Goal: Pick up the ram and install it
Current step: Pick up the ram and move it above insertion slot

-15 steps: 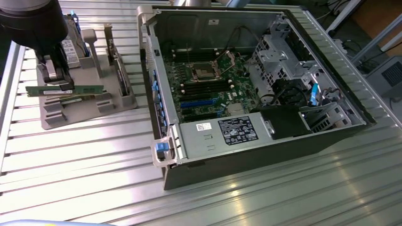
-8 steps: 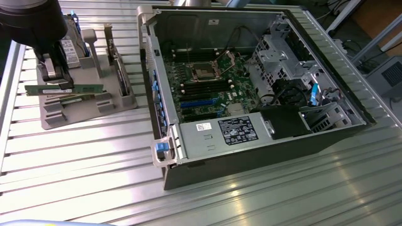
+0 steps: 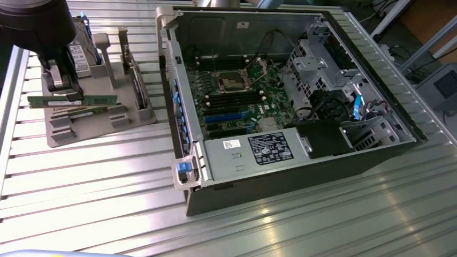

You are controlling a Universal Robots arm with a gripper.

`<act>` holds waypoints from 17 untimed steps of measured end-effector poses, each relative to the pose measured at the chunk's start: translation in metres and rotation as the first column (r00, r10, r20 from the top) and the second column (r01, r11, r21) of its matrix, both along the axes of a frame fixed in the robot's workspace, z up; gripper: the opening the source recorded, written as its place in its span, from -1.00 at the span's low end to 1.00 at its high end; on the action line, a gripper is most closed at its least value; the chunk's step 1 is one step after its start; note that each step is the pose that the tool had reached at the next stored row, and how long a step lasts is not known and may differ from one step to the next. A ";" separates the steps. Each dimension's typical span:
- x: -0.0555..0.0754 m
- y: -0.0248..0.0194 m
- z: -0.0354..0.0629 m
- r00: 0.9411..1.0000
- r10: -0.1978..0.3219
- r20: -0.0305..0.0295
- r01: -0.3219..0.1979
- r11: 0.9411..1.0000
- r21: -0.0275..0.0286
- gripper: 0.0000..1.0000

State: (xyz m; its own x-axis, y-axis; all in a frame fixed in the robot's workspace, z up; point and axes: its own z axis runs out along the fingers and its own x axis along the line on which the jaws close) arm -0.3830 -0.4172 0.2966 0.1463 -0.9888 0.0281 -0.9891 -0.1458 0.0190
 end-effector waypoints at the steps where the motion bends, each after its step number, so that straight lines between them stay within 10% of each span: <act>1: 0.000 0.0000 0.0002 1.000 0.000 0.000 0.000 1.000 0.000 -0.76; 17: 0.000 0.0000 0.0075 1.000 0.000 0.000 0.000 1.000 0.000 -0.76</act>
State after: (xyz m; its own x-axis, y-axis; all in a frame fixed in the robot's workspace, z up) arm -0.3830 -0.4172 0.3041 0.1463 -0.9888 0.0282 -0.9891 -0.1458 0.0191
